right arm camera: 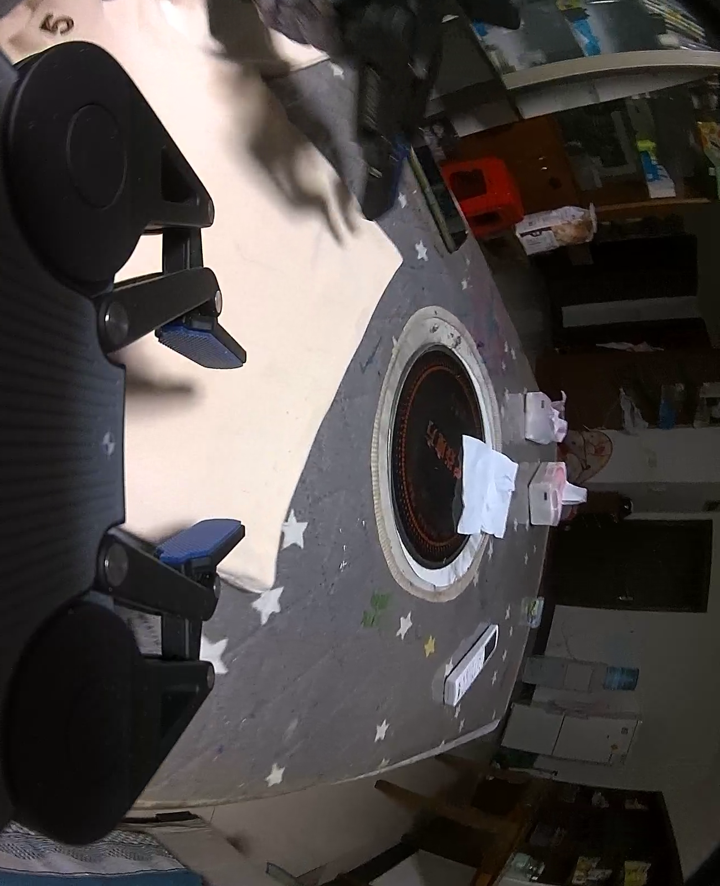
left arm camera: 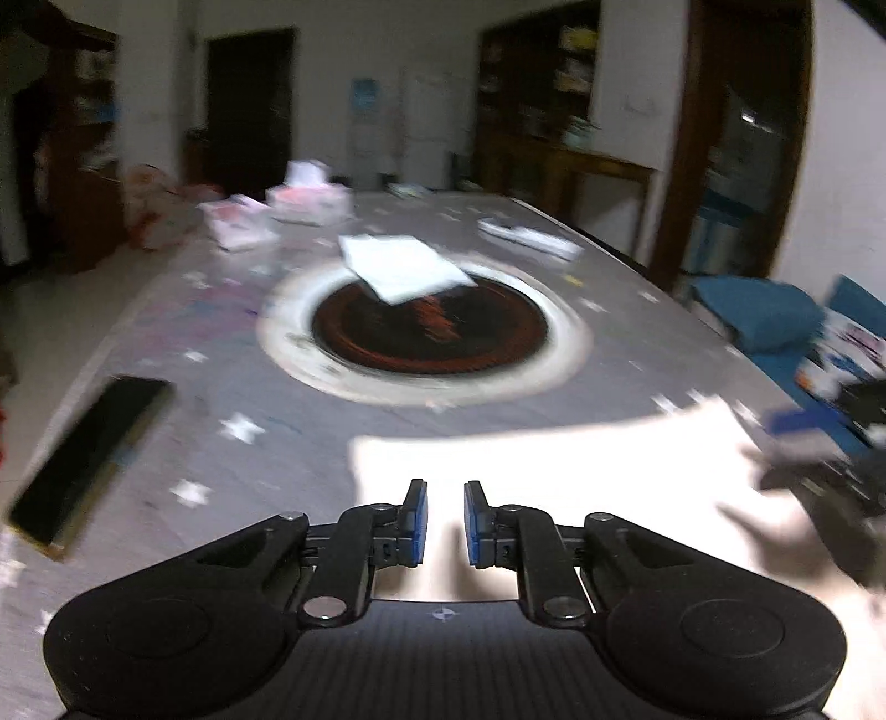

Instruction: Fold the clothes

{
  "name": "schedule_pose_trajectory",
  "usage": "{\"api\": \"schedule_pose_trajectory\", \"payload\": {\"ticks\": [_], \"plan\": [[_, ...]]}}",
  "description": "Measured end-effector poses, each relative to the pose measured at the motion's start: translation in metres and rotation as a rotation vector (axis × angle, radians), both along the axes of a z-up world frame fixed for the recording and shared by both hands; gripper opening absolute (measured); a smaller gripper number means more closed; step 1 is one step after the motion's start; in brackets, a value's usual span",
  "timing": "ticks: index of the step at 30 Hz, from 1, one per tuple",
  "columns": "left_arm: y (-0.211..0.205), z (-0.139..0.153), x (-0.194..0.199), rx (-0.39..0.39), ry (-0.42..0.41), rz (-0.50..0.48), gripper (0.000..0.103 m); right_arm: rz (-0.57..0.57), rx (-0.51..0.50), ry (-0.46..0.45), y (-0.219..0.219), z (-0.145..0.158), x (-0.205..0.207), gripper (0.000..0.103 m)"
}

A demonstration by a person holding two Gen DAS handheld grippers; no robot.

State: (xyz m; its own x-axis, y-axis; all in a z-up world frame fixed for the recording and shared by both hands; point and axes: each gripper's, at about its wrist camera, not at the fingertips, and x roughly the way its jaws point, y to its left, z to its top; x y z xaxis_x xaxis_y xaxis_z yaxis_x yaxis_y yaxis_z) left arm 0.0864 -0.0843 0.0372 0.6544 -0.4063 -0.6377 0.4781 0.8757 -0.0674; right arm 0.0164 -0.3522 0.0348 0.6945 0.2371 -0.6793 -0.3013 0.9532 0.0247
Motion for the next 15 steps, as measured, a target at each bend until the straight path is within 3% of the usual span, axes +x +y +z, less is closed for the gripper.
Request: {"api": "schedule_pose_trajectory", "payload": {"ticks": [5, 15], "plan": [[-0.005, -0.022, 0.013, 0.038, 0.034, 0.024, 0.015, -0.004, -0.039, 0.053, -0.001, -0.019, 0.024, 0.061], [0.007, -0.024, 0.027, 0.055, 0.012, 0.103, 0.012, -0.014, -0.040, 0.075, -0.005, -0.029, 0.061, 0.062]]}}
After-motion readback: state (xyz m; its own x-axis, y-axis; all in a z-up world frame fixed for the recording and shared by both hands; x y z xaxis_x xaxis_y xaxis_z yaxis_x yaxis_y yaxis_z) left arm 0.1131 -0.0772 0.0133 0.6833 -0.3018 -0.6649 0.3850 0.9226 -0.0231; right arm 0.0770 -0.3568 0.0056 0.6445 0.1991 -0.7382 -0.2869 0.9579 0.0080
